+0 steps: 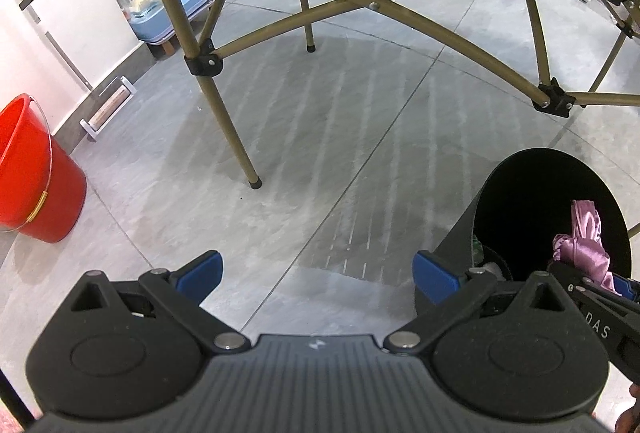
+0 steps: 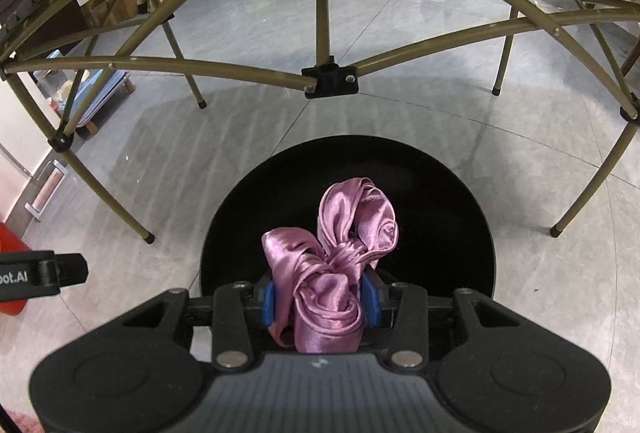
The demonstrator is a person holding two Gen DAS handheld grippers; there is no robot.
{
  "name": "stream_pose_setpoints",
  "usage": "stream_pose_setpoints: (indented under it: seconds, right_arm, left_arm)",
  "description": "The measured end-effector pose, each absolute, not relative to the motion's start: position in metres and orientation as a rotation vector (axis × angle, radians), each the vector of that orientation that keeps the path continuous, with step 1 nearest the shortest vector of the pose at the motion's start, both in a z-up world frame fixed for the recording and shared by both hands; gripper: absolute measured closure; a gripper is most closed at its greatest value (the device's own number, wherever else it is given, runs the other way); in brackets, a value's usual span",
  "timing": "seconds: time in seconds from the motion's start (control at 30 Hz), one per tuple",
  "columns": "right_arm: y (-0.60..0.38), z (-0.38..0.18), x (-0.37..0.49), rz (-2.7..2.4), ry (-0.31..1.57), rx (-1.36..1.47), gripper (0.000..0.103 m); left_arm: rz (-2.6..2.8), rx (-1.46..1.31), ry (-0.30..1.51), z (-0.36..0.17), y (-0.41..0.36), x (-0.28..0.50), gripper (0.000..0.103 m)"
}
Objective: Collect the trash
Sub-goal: 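Move the right tool over the bin and open it to drop the scrunchie, then raise both open tools back toward the remaining items on the table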
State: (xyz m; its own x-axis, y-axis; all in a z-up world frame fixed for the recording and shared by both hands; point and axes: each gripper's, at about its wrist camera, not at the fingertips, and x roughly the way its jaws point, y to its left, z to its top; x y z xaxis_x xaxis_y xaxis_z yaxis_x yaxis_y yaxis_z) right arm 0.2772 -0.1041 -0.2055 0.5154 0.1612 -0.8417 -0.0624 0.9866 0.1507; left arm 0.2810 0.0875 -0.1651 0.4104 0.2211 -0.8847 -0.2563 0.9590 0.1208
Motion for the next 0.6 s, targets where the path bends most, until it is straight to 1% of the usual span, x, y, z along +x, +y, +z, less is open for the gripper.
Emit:
stream_pose_setpoints:
  seconds: [0.2,0.27,0.3,0.4,0.47,0.5,0.53,0.6]
  right_arm:
    - [-0.1039,-0.2119,0.2813,0.131,1.036,0.104,0.062]
    - [-0.1044,-0.2135,0.2824,0.129,1.041,0.103,0.061]
    - [-0.1047,-0.2145,0.2831,0.129,1.046,0.102,0.058]
    - [-0.1068,-0.2156,0.2841,0.127,1.052,0.11,0.048]
    - [-0.1091,-0.2149,0.2848,0.115,1.049,0.112,0.037]
    - [-0.1097,-0.2148,0.2855,0.103,1.047,0.103,0.022]
    - [-0.1102,-0.2149,0.2859,0.089,1.044,0.094,0.012]
    - [-0.1116,-0.2142,0.2861,0.075,1.037,0.083,0.011]
  left_arm:
    - [0.303,-0.032,1.115,-0.1673,0.0882,0.2819,0.0]
    - [0.303,-0.031,1.118,-0.1681,0.0883,0.2829,0.0]
    - [0.303,-0.031,1.119,-0.1684,0.0882,0.2831,0.0]
    - [0.303,-0.03,1.119,-0.1681,0.0881,0.2832,0.0]
    - [0.302,-0.029,1.12,-0.1681,0.0885,0.2832,0.0]
    - [0.302,-0.029,1.121,-0.1683,0.0884,0.2834,0.0]
    - [0.301,-0.029,1.122,-0.1684,0.0883,0.2835,0.0]
    - [0.298,-0.029,1.121,-0.1678,0.0876,0.2836,0.0]
